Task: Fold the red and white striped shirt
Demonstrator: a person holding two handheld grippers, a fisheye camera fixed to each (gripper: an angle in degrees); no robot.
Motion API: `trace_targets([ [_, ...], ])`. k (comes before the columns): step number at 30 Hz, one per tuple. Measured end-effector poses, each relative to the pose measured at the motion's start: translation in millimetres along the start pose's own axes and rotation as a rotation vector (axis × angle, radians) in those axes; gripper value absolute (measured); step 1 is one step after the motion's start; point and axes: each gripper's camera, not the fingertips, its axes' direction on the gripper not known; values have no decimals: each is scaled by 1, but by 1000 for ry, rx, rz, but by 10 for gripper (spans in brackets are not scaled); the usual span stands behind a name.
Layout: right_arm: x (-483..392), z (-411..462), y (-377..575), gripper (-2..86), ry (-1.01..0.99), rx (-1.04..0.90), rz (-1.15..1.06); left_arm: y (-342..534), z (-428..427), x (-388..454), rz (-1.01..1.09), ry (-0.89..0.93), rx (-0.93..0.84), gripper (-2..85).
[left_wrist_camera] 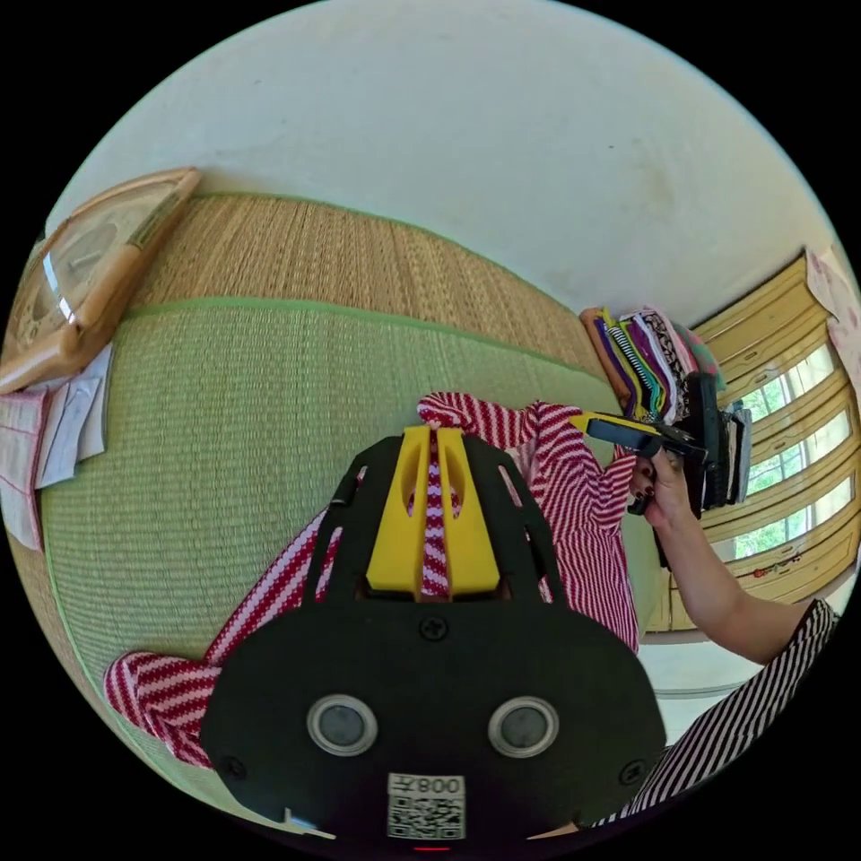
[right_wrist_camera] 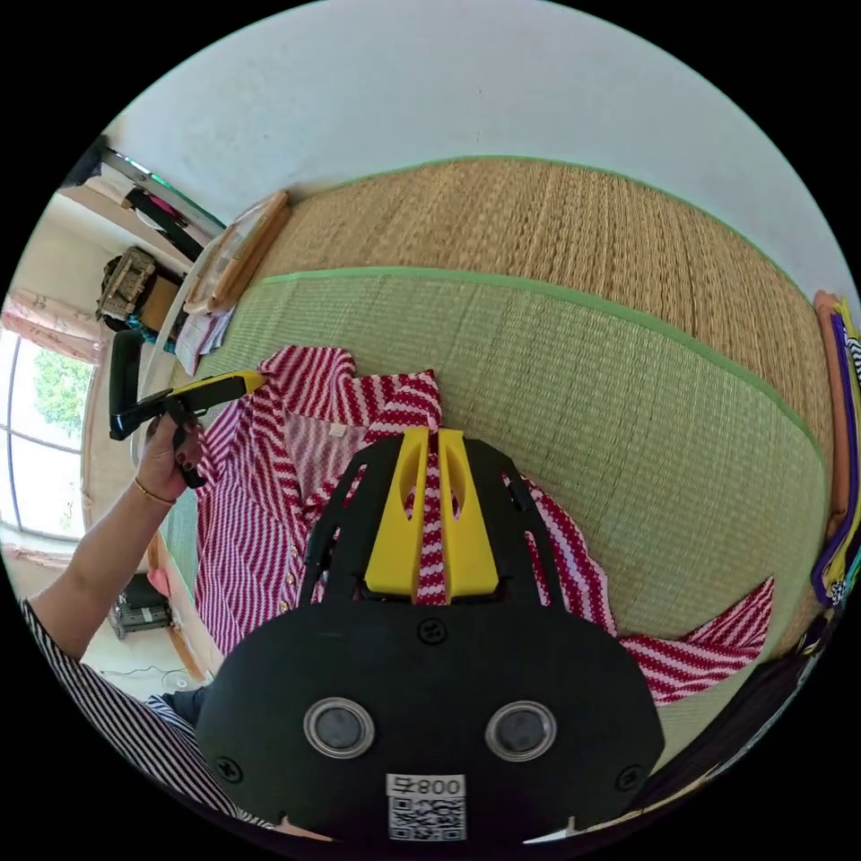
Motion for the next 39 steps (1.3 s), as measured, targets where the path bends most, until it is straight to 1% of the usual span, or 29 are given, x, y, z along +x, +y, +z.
trace_targets([
  [1, -4, -14, 0, 15, 0, 41, -1, -6, -4, 7, 12, -20, 27, 15],
  [3, -4, -19, -8, 15, -1, 54, 13, -17, 3, 13, 28, -63, 20, 16],
  [5, 3, -5, -22, 18, 29, -11, 64, -30, 27, 12, 6, -131, -69, 18],
  [7, 6, -2, -23, 24, 47, -40, 96, -30, 28, 8, -37, -146, -70, 19],
  [9, 3, -14, -14, 35, 69, -8, 93, -21, 15, 8, -35, -90, -22, 19],
  [10, 1, -24, -5, 41, 76, 14, 85, -10, 6, 9, -9, -29, 5, 19],
  [12, -3, -35, 16, 45, 69, 34, 62, 9, -1, 9, 5, -17, 7, 15],
  [15, 0, -20, 44, 19, 113, -14, 74, 32, 11, 2, -10, -156, -75, 7],
  [16, 8, -6, 48, 12, 152, -63, 112, 36, 22, -6, -25, -240, -133, 5],
  [17, 16, 2, 51, 8, 154, -84, 136, 39, 20, -12, -14, -209, -98, 4],
  [19, 28, -8, 52, 6, 80, -41, 199, 36, 14, -23, -106, -226, -93, 4],
  [21, 33, -17, 52, 6, 124, -20, 242, 34, 11, -24, -125, -249, -89, 4],
  [24, 30, -37, 56, 12, 135, 19, 242, 37, -2, -14, -102, -250, -77, 8],
  [28, 55, -85, 79, 56, 228, 97, 331, 56, -44, -16, -117, -307, -14, 27],
  [31, 86, -112, 96, 91, 308, 103, 435, 74, -74, -36, -202, -396, 10, 46],
  [34, 110, -127, 101, 97, 347, 99, 526, 96, -101, -62, -370, -468, 55, 55],
  [36, 122, -127, 100, 94, 373, 83, 576, 109, -106, -77, -441, -458, 71, 54],
  [38, 134, -115, 96, 84, 357, 12, 613, 120, -92, -94, -522, -416, 9, 47],
  [39, 136, -112, 96, 75, 355, -5, 620, 121, -87, -97, -525, -406, -12, 43],
])
